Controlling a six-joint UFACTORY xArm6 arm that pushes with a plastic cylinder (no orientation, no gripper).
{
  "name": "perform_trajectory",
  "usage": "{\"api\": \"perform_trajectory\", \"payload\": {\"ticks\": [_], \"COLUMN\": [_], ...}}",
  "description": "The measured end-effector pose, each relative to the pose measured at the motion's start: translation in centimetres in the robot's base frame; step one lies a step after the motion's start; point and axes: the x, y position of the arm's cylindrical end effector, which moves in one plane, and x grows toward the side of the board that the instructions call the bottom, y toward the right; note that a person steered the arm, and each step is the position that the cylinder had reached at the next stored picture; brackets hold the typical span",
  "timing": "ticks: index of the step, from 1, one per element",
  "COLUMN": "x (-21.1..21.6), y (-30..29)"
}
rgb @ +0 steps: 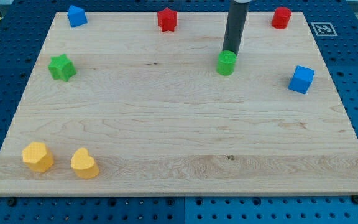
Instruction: Move your arm closer to the yellow heart
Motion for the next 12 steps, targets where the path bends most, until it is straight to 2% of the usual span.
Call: {"api": "perform_trajectory", "payload": {"ticks": [2,3,4,6,7,10,12], "x": [0.2,0.2,3.0,14.6,16.3,16.6,18.8], "y": [0.0,-4.4,-12.0,-22.3,-23.5,-24.3,-28.3]}}
